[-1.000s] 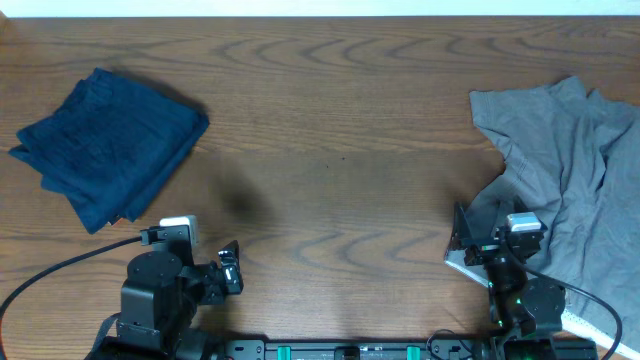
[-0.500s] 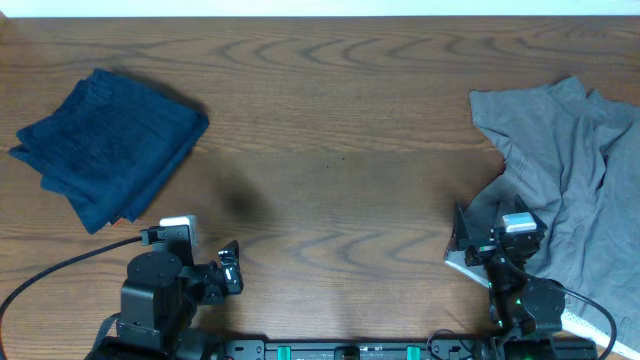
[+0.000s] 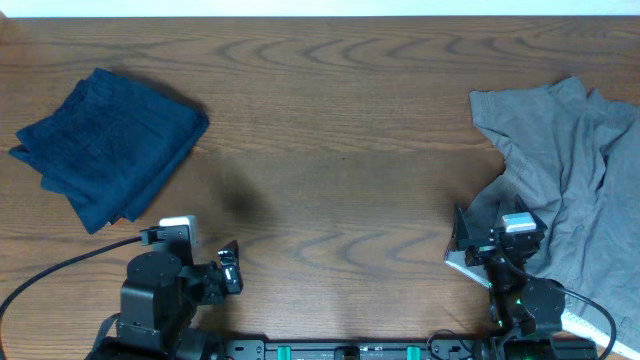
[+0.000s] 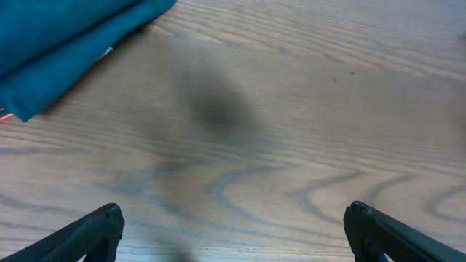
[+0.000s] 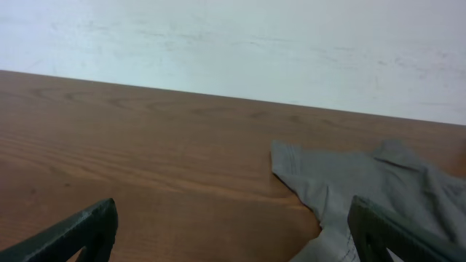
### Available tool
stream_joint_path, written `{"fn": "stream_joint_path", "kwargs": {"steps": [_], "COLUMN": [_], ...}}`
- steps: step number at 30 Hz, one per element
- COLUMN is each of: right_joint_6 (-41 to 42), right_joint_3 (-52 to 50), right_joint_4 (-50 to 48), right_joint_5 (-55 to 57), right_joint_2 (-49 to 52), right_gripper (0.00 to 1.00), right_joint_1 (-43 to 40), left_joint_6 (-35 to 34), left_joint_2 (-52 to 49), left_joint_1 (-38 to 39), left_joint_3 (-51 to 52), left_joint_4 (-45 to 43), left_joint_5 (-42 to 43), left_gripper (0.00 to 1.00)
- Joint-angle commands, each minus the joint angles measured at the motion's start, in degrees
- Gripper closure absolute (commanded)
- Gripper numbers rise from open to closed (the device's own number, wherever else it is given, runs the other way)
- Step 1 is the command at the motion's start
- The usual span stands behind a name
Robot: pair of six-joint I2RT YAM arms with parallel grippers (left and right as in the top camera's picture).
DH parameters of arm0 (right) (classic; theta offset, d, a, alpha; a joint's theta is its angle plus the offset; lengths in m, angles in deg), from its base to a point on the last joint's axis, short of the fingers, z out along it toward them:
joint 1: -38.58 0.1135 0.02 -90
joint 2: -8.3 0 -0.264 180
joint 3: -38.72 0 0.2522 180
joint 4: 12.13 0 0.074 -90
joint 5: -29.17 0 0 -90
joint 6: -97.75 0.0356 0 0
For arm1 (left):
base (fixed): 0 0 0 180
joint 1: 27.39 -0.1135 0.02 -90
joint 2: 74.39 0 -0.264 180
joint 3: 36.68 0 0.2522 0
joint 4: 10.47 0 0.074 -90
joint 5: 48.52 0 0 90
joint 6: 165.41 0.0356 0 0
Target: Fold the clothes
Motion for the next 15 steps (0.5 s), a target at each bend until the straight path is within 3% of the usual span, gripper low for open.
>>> {"fn": "stream_joint_path", "kwargs": {"steps": [1,8,15], "right_joint_6": [-0.7,-0.7,-0.7], "right_joint_3": [-0.2,-0.2,-0.2], "right_joint_4": [0.1,0.1,0.1], "right_joint_5": [0.1,0.1,0.1], "right_joint_2": [-0.3,-0.3,-0.3], "right_gripper": [0.01,0.01,0.01], "right_joint_1": [0.3,0.3,0.3], "left_joint_6": [0.5,1.0,0.9], "left_joint_2": [1.9,10.6,19.0], "left_joint_1": [-3.4,-8.7,-10.1], "left_joint_3": [0.3,11.8,30.0], "left_joint_4": [0.0,-9.9,-31.2], "left_joint_5": [-2.9,-3.1,-3.1], "left_gripper": [0.02,0.02,0.02]}}
